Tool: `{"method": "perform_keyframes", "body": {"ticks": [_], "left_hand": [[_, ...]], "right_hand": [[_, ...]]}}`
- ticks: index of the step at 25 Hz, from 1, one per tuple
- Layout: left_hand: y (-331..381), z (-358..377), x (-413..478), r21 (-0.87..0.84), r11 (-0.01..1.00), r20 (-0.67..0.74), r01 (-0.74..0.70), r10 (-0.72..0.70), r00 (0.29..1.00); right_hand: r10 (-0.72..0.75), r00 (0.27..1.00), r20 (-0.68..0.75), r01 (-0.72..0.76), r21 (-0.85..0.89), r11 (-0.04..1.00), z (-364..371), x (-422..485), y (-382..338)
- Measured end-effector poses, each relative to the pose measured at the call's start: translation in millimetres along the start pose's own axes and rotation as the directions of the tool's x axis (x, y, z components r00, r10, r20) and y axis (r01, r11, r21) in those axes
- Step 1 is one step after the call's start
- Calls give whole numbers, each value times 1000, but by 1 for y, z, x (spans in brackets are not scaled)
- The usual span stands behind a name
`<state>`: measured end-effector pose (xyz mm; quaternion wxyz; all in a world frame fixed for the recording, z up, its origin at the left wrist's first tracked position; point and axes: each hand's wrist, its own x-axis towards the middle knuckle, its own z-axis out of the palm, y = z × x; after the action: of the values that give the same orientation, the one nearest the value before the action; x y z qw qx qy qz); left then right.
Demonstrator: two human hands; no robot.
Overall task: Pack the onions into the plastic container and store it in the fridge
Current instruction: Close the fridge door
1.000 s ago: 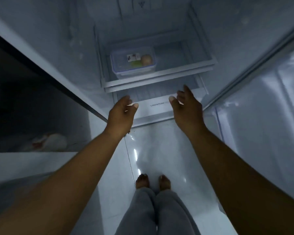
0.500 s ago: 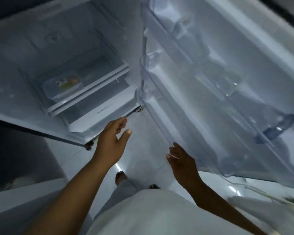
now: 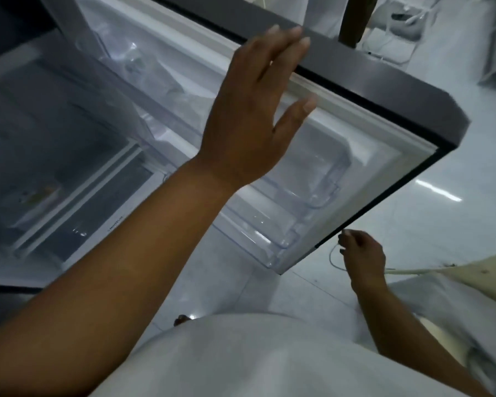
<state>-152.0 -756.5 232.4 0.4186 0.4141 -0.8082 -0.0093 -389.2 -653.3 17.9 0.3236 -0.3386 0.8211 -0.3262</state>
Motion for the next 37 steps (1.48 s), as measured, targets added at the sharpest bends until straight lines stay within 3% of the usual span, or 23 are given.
{"method": "perform_keyframes", "body": {"ticks": [3,6,15,19,22,25,28,30,34,37], "left_hand": [[20,19,10,75,997,221,5,-21,975],[26,28,6,116,992,278,46,-77,958],[44,4,-34,60,984,92,171,-176,980],[47,-32,-71,24,965,63,260,-261,963],[47,-71,-104,2,939,62,345,-344,937],[43,-115,-135,-19,904,107,428,-424,899],[36,-162,-167,-8,866,130,500,-494,859],[30,-194,-190,-15,843,133,538,-532,836],[22,-255,-246,-29,760,85,649,-645,759],[20,-278,-286,-52,672,-203,739,-732,651]], "right_hand": [[-36,998,44,16,380,925,-17,21,-27],[-86,986,145,1,507,862,-23,24,-46],[-255,950,177,160,425,891,-11,-25,-12],[-442,854,274,367,285,885,-1,-52,1],[-632,705,321,573,268,775,9,-80,-18],[-787,531,314,703,356,616,17,-111,-61],[-915,316,251,801,446,399,30,-149,-115],[-972,129,198,855,474,210,40,-178,-148],[-943,-273,189,891,420,-174,80,-240,-209],[-849,-450,277,857,402,-323,121,-284,-234]]}}
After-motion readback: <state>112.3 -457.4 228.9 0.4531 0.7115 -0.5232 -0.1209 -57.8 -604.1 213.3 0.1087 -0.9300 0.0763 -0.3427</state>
